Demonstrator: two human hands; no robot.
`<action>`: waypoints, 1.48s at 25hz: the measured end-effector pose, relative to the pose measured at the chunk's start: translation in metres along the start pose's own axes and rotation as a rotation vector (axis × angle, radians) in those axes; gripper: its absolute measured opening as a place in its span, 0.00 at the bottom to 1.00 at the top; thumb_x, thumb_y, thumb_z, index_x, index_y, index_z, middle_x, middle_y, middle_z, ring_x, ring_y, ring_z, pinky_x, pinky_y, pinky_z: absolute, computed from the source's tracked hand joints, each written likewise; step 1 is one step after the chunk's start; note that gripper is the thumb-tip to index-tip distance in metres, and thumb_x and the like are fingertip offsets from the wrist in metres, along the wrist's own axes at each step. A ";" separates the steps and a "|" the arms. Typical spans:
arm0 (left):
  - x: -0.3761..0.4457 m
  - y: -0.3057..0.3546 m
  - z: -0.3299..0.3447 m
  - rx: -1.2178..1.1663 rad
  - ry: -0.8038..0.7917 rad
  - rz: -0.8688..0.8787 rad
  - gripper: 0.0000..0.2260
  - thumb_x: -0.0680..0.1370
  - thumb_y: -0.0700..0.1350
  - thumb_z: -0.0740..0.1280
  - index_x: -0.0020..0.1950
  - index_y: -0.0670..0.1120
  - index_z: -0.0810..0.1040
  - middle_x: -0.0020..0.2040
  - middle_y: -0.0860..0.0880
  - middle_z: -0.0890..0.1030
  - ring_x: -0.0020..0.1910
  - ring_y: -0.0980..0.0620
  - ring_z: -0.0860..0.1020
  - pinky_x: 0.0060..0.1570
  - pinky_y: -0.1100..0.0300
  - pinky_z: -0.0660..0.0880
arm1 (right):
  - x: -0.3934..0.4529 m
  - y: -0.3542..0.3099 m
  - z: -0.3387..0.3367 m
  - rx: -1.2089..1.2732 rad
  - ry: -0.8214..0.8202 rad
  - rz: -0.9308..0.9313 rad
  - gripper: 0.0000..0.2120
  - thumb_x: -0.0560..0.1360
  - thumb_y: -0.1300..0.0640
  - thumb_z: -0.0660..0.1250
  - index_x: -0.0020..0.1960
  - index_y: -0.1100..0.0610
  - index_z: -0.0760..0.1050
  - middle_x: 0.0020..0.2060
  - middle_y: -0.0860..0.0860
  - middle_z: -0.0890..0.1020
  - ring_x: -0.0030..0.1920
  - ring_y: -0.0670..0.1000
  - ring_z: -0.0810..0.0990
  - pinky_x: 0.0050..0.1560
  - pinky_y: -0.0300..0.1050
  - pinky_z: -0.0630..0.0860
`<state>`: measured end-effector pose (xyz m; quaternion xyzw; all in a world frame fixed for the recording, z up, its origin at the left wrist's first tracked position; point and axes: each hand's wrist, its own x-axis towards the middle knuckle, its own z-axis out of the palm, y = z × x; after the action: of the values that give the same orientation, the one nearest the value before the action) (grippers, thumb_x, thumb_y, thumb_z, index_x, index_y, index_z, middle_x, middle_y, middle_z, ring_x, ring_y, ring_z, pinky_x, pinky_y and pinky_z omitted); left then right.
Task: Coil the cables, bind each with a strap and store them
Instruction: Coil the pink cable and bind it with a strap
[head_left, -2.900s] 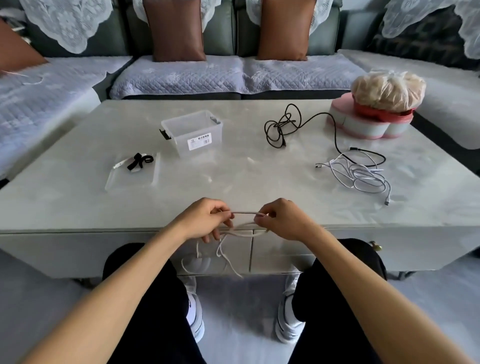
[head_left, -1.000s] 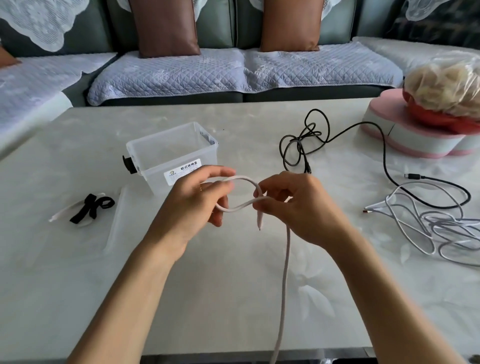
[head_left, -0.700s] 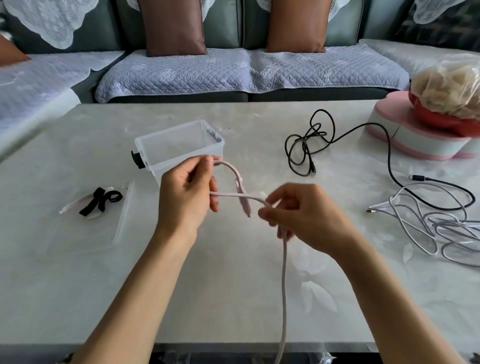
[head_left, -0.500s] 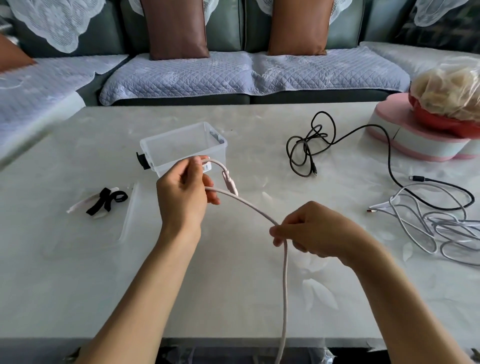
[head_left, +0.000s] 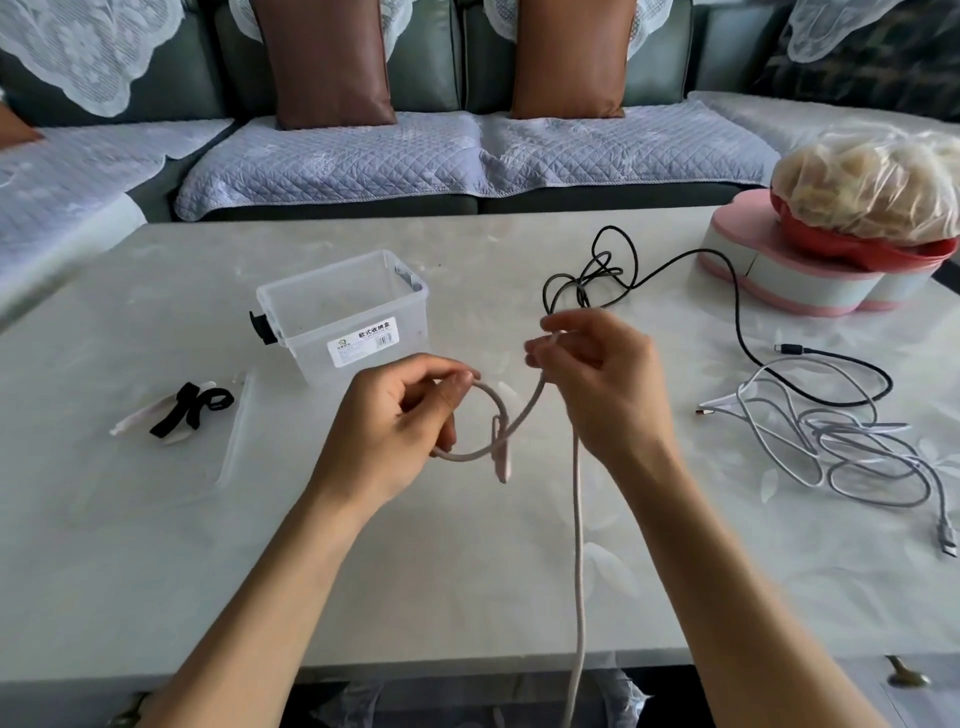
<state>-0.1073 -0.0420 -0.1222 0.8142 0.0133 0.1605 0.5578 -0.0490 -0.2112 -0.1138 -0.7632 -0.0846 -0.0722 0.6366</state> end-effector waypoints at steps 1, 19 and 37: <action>0.000 0.000 0.000 -0.031 0.019 0.000 0.06 0.80 0.42 0.66 0.47 0.48 0.83 0.24 0.52 0.75 0.25 0.55 0.73 0.30 0.64 0.73 | -0.001 0.001 0.001 -0.071 -0.091 -0.041 0.10 0.74 0.63 0.69 0.54 0.53 0.76 0.40 0.46 0.87 0.44 0.43 0.85 0.49 0.45 0.81; 0.007 -0.005 0.015 -0.380 -0.136 -0.249 0.04 0.73 0.49 0.69 0.41 0.49 0.79 0.47 0.44 0.85 0.53 0.45 0.83 0.59 0.49 0.77 | -0.006 0.010 -0.007 0.127 -0.461 -0.035 0.13 0.77 0.72 0.63 0.56 0.58 0.76 0.38 0.53 0.85 0.34 0.51 0.81 0.37 0.42 0.77; -0.002 0.003 0.016 -0.147 -0.122 -0.338 0.10 0.79 0.50 0.67 0.46 0.46 0.84 0.40 0.47 0.85 0.24 0.47 0.75 0.24 0.59 0.71 | -0.005 0.028 0.005 -0.438 0.070 -0.405 0.12 0.73 0.68 0.68 0.53 0.58 0.84 0.42 0.52 0.80 0.37 0.45 0.75 0.41 0.25 0.67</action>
<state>-0.1057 -0.0581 -0.1247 0.7656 0.1044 0.0151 0.6346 -0.0477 -0.2116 -0.1429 -0.8469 -0.1957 -0.2407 0.4318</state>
